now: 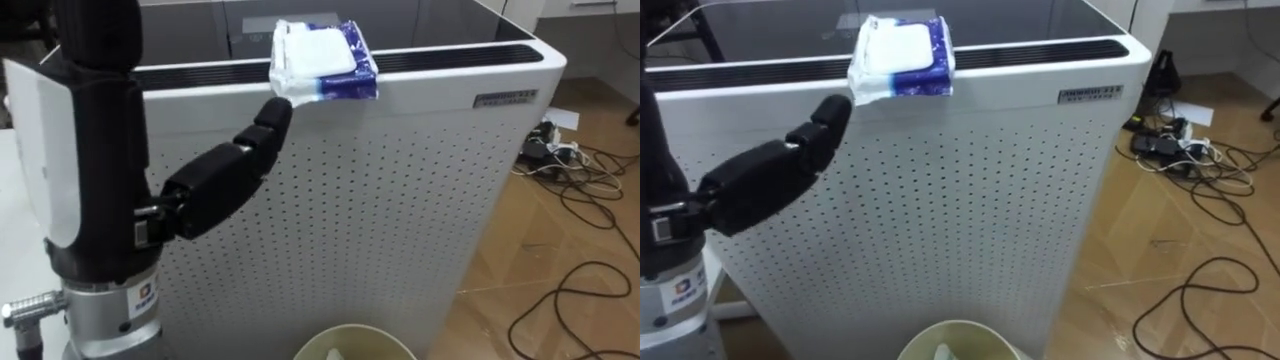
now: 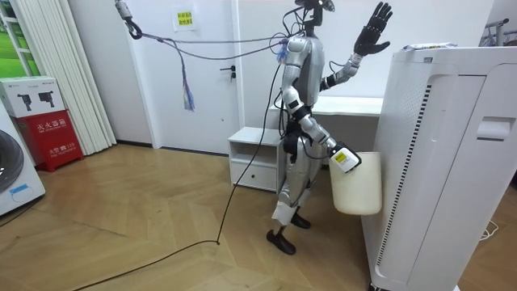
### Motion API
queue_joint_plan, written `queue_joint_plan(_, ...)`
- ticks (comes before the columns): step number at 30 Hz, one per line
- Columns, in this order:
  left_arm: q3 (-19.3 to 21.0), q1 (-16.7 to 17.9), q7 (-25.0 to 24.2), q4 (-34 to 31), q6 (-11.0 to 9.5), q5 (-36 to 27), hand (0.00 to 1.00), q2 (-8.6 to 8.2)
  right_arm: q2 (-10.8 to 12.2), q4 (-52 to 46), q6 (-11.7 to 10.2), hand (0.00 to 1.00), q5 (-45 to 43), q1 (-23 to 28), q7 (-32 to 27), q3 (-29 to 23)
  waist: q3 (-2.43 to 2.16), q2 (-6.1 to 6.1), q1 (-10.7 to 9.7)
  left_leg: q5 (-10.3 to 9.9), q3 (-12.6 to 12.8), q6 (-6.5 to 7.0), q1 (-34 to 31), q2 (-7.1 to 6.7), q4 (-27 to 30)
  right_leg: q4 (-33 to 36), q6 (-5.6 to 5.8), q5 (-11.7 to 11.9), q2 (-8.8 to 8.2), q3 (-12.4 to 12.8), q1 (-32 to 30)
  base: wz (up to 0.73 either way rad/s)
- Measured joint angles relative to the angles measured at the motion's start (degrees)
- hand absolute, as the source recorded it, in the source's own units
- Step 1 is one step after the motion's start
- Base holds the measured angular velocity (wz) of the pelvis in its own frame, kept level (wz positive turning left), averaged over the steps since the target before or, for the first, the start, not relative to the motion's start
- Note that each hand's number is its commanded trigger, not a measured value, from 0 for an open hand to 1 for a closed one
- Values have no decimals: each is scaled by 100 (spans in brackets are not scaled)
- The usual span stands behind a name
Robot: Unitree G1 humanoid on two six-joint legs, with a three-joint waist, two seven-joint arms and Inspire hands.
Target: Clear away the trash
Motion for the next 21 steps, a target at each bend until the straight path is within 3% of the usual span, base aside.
queue_joint_plan(3,-5,-6,-3,1,14,28,0,78,-19,0,0,100,0,-1,67,-1,6,11,-23,17,6,-24,69,4,-141,-71,0,24,11,8,32,-4)
queue_joint_plan(9,-269,-2,-171,12,91,4,0,494,-97,0,3,100,-15,-12,243,7,65,57,-61,29,14,-39,227,10,-264,-151,0,24,20,15,174,-1)
queue_joint_plan(12,-489,-1,-402,12,128,3,0,661,-134,0,6,100,-14,-36,318,9,50,103,-56,34,12,-47,227,23,-296,-153,0,24,35,15,162,0)
queue_joint_plan(15,-551,22,-602,8,168,3,0,699,-204,-5,14,100,-27,-53,422,10,31,135,-103,37,33,-53,223,38,-315,-156,-2,25,46,26,138,0)
queue_joint_plan(18,-558,256,-865,7,202,2,0,822,-273,-164,31,100,-69,-32,471,3,-7,194,-250,38,37,-54,223,33,-315,-161,-1,25,41,26,140,0)
queue_joint_plan(21,-569,375,-1110,7,222,-13,0,974,-381,-369,31,100,-91,33,534,8,-13,207,-334,39,98,-55,243,43,-327,-161,-1,25,42,37,144,-6)
